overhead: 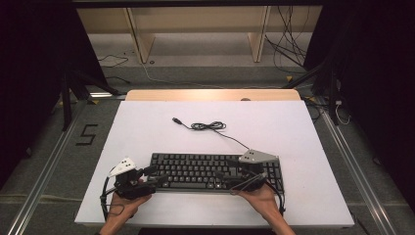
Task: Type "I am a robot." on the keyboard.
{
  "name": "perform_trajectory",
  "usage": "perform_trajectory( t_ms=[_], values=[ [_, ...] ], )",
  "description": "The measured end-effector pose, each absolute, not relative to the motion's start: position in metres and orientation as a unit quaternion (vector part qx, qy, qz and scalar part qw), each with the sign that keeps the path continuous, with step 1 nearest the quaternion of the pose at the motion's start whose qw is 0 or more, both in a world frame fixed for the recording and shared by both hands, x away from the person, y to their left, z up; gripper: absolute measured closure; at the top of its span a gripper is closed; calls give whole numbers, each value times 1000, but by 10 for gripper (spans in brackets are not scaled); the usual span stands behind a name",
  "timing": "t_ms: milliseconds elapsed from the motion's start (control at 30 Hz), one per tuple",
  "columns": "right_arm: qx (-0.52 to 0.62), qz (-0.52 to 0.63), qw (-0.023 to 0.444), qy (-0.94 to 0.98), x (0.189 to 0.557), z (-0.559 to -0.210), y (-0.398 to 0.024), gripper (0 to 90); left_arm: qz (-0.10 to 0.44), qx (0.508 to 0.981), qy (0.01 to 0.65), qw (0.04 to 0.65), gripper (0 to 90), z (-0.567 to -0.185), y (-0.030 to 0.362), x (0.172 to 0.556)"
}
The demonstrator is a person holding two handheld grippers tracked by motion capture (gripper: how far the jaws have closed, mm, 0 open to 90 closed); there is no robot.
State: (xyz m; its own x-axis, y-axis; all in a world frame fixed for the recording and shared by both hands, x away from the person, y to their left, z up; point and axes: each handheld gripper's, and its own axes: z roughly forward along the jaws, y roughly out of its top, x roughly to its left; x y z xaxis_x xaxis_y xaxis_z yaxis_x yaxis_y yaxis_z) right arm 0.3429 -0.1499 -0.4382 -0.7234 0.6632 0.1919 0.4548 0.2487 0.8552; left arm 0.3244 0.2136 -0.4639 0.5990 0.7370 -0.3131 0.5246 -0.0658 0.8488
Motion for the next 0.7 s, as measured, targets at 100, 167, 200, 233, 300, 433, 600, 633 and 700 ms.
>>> perform_trajectory(
  t_ms=[100,167,200,233,300,433,600,633,700],
  values=[
    [352,495,101,788,348,-437,-142,405,101,724,437,525,367,-464,214,324],
    [352,495,101,788,348,-437,-142,425,102,724,438,523,367,-464,214,325],
    [352,495,101,788,348,-437,-142,425,102,724,438,523,381,-464,214,325],
    [349,489,97,794,352,-438,-136,458,102,723,439,524,381,-464,214,325],
    [350,486,94,796,354,-438,-134,458,102,723,439,524,391,-464,214,325],
    [351,476,86,802,357,-441,-129,509,104,724,440,520,415,-465,215,325],
    [351,476,86,802,357,-441,-129,509,104,724,440,520,415,-465,215,325],
    [351,476,86,802,357,-441,-129,509,108,730,444,508,415,-466,219,326],
    [339,458,74,819,370,-445,-107,509,108,730,444,508,547,-466,219,326]
  ],
)
